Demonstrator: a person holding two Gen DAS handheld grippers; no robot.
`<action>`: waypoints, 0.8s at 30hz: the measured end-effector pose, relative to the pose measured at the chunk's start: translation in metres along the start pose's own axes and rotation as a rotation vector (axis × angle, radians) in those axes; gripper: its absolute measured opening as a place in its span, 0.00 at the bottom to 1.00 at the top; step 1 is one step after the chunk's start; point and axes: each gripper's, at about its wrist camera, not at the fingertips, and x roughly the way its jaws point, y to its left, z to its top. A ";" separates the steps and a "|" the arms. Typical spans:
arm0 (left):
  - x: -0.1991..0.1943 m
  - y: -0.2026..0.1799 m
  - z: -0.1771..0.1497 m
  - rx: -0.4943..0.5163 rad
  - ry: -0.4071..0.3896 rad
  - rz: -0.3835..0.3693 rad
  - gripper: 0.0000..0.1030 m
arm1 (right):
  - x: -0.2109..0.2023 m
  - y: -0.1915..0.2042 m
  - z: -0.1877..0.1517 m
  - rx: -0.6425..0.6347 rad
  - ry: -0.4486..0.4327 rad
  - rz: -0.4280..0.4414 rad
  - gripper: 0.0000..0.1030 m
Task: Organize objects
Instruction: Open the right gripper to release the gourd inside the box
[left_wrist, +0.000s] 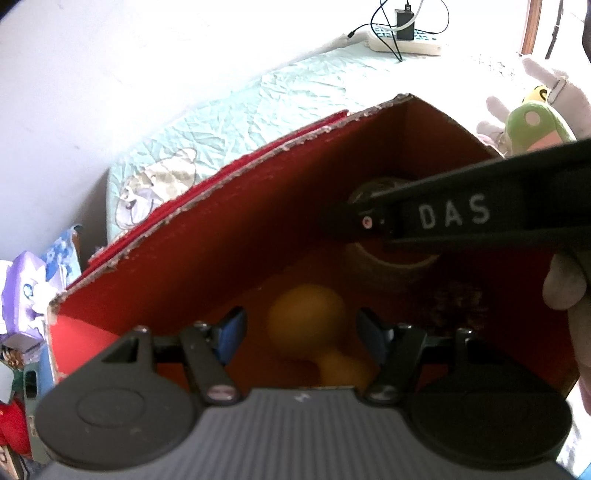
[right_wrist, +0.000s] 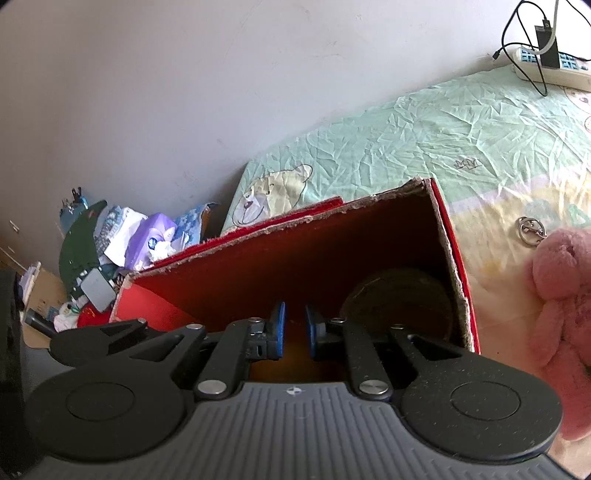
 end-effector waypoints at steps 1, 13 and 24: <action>0.000 0.000 0.000 0.000 -0.001 0.002 0.66 | 0.001 0.000 0.000 -0.004 0.002 -0.006 0.13; -0.002 0.000 0.000 -0.003 0.002 0.024 0.66 | 0.004 0.003 0.001 -0.027 0.047 -0.030 0.14; -0.004 0.005 -0.002 -0.052 -0.009 0.025 0.66 | 0.005 0.004 0.000 -0.035 0.043 -0.048 0.15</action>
